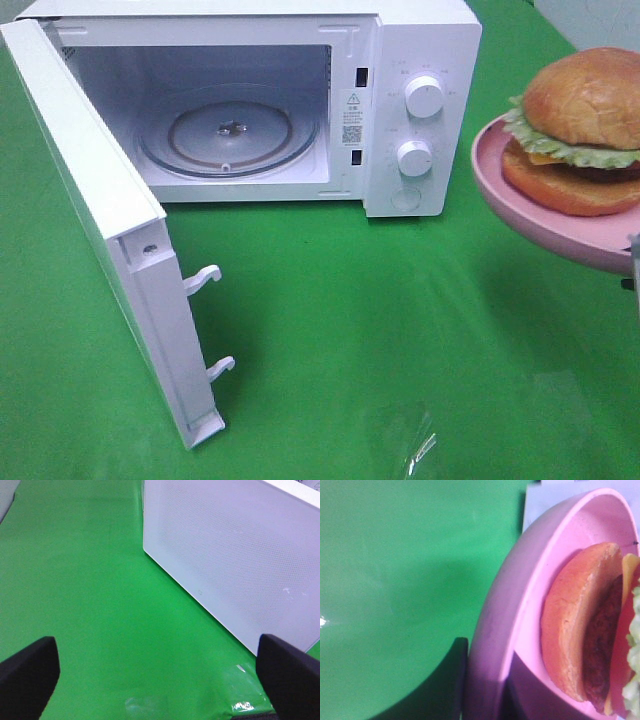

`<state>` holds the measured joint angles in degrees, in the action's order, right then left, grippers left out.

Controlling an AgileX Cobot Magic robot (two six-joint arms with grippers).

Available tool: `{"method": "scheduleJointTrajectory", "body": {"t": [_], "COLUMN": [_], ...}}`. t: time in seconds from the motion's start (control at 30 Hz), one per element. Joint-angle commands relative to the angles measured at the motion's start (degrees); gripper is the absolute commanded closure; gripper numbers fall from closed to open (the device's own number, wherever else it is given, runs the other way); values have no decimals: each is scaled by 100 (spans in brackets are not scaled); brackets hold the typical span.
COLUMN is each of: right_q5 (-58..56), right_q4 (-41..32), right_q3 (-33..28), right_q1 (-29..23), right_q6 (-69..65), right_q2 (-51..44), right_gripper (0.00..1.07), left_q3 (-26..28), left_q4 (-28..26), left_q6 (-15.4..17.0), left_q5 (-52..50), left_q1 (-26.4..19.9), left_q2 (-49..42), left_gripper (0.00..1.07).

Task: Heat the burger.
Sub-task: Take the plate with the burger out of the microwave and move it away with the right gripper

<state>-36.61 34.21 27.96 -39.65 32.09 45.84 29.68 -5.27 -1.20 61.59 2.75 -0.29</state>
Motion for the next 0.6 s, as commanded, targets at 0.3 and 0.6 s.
{"method": "scheduleJointTrajectory", "body": {"t": [0.3, 0.6], "right_q5": [-819, -1495], "right_q4": [1049, 1301], "right_q3": [52, 52], "right_q1": [17, 17], "right_q6": [-1719, -2785], "right_q2": [-40, -40], "right_gripper": [107, 107], "left_q3": [-6, -6], "left_q4": [0, 0], "left_q6": [-17, -17], "left_q5": [-23, -23], "left_q1": [-11, -11], "left_q2": [-92, -92], "left_gripper": [6, 6]}}
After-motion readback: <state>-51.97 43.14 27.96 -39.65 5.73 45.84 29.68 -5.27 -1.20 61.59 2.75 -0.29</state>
